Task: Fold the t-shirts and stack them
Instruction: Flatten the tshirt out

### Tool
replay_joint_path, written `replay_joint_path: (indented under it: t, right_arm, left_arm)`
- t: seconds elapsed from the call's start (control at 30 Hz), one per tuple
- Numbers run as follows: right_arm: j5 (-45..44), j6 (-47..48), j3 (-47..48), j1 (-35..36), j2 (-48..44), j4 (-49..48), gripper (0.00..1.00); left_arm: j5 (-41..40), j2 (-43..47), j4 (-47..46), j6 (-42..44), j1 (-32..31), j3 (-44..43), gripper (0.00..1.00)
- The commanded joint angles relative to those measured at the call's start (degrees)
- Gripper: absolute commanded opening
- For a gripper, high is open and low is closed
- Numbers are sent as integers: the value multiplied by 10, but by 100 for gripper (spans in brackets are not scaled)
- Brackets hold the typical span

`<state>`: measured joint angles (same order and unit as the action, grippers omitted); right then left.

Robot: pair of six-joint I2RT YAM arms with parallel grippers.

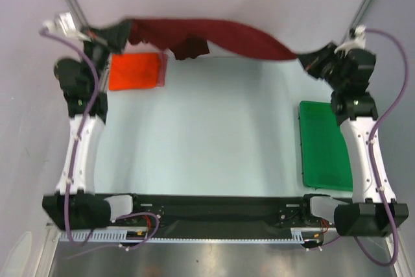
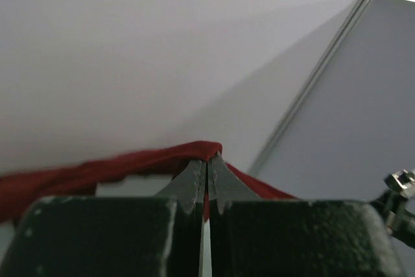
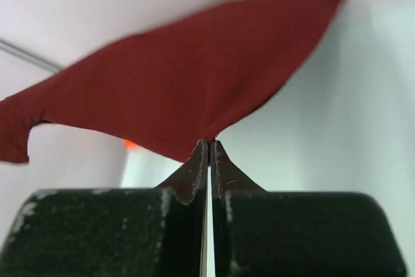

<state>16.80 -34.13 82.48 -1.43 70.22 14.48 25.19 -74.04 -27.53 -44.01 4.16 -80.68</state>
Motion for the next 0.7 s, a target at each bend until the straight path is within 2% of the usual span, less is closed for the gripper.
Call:
replay_joint_path:
  t: [0.0, 0.03, 0.1, 0.13, 0.2, 0.23, 0.3, 0.33, 0.4, 0.43, 0.53, 0.67]
  right_arm:
    - [17, -22, -127, 13, -77, 87, 0]
    - [22, -28, -150, 13, -91, 107, 0]
    - [36, -30, -206, 29, -123, 171, 0]
    - [40, -20, -218, 38, -127, 196, 0]
    - [17, -5, -235, 48, -124, 289, 0]
    - [13, 2, -242, 51, -122, 311, 0]
    - [-2, 14, -266, 58, -124, 353, 0]
    - [-1, 13, -277, 60, -122, 361, 0]
    - [-2, 5, -296, 65, -111, 397, 0]
    - [-11, -1, -317, 70, -101, 406, 0]
    - [-31, -19, -362, 87, -71, 432, 0]
    - [-56, -61, -404, 108, -68, 426, 0]
  left_arm:
    - [26, 127, 38, -27, 0, 180, 0]
    - [12, 149, 121, -8, -24, 234, 0]
    - [-78, 207, 232, 34, -62, 264, 0]
    - [-122, 226, 349, 47, -91, 272, 0]
    - [-223, 278, 430, 56, -120, 294, 0]
    - [-250, 296, 503, 59, -148, 314, 0]
    - [-331, 342, 567, 49, -158, 345, 0]
    - [-361, 354, 646, 13, -161, 352, 0]
    - [-428, 382, 713, -22, -161, 375, 0]
    - [-445, 401, 772, -67, -162, 380, 0]
    - [-490, 426, 858, -133, -162, 390, 0]
    - [-537, 463, 927, -194, -162, 388, 0]
